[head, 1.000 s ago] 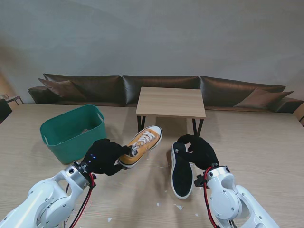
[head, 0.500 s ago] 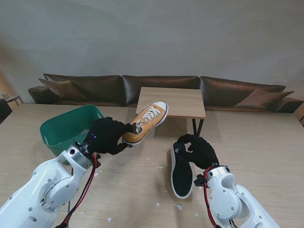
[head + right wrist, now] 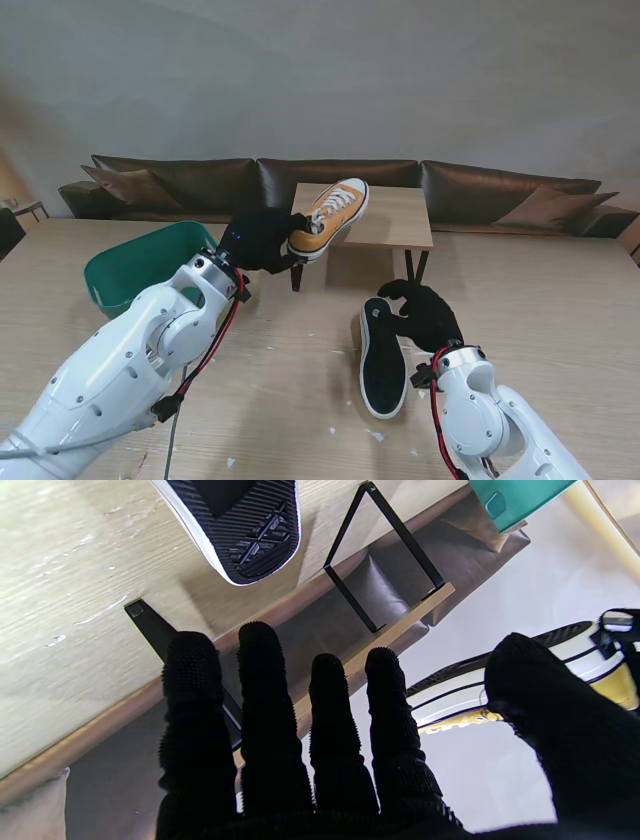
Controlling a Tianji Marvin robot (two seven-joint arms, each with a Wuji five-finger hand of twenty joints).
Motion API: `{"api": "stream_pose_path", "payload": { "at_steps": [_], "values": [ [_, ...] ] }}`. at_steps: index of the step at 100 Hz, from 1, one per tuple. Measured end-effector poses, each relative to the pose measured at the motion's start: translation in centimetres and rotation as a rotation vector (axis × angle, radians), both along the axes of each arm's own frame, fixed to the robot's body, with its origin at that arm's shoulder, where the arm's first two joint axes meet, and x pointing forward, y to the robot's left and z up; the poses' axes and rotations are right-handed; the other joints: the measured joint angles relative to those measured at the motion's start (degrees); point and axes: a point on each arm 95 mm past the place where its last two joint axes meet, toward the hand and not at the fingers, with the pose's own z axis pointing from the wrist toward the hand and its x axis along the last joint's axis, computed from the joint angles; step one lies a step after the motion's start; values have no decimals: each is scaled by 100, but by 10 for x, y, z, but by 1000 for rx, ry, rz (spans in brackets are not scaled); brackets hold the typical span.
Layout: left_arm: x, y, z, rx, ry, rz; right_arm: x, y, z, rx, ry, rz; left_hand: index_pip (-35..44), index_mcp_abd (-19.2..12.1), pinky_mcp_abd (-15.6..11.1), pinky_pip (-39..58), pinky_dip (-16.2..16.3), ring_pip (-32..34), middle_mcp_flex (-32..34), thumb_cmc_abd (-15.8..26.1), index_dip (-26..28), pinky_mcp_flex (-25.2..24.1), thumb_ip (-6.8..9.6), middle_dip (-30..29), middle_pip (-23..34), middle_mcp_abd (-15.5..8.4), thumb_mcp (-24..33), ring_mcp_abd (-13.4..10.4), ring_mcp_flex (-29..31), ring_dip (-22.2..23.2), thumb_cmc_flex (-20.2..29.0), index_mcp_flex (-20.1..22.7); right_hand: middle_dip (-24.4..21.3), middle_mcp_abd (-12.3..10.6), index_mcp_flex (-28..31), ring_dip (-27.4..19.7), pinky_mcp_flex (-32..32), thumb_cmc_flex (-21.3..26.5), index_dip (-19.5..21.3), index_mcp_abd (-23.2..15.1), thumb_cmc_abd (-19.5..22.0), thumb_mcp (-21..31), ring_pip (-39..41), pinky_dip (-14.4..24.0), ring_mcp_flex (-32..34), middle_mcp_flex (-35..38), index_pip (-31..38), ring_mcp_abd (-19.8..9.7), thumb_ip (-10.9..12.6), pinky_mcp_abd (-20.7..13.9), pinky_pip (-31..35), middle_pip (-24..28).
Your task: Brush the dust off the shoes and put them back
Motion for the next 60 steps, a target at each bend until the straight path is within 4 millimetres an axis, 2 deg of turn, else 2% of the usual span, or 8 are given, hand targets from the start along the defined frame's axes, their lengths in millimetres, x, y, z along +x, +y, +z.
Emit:
{"api": "stream_pose_path", "payload": {
  "at_steps": [35, 60],
  "values": [
    [40, -28, -10, -8, 5, 59, 3, -3, -1, 7, 6, -14, -38, 10, 11, 1, 29, 0, 0, 2, 58, -55, 0, 97, 7, 4, -2, 3, 0, 84, 0, 0, 0, 2, 0, 0, 0, 0, 0, 40, 0, 0, 1, 0, 0, 0, 0, 0, 0, 0, 0, 0],
    [64, -36, -24, -25, 22, 119, 4, -5, -2, 9, 13, -18, -49, 67, 45, 60, 75, 0, 0, 2, 97, -65, -1, 125, 28, 44, -7, 42, 0, 147, 45, 0, 0, 2, 0, 0, 0, 0, 0, 45, 0, 0, 3, 0, 0, 0, 0, 0, 0, 0, 0, 0]
  ]
}}
